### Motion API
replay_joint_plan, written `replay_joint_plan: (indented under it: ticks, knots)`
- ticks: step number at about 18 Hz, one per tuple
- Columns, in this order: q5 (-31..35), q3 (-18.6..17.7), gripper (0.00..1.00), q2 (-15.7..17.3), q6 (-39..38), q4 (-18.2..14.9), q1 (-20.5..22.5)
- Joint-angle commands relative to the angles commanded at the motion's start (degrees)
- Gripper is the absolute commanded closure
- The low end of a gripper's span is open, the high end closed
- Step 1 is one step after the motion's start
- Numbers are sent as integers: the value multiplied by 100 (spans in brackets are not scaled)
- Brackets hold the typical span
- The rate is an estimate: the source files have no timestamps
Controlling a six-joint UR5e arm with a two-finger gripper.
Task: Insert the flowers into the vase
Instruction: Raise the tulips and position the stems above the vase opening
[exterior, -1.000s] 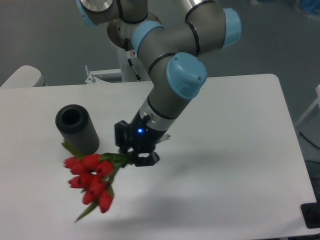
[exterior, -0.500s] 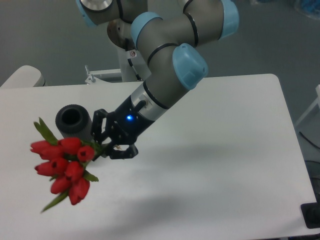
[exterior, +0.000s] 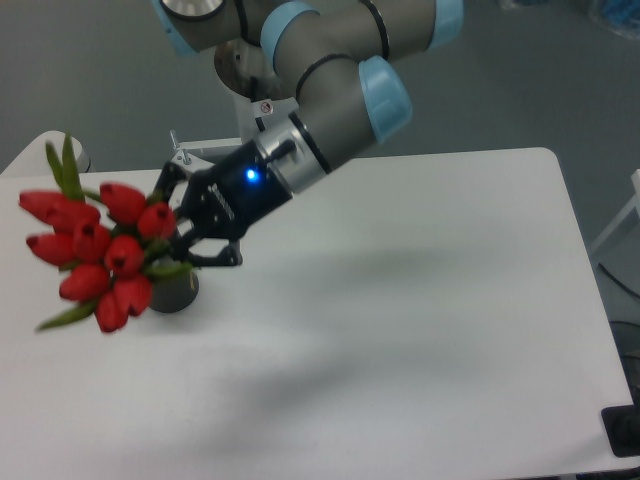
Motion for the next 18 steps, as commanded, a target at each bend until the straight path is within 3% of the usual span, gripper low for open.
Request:
replay_joint_plan:
  ticks: [4, 18]
  knots:
    - [-387, -325, 100, 264, 131, 35, -26]
    - [-387, -1178, 100, 713, 835, 53, -105]
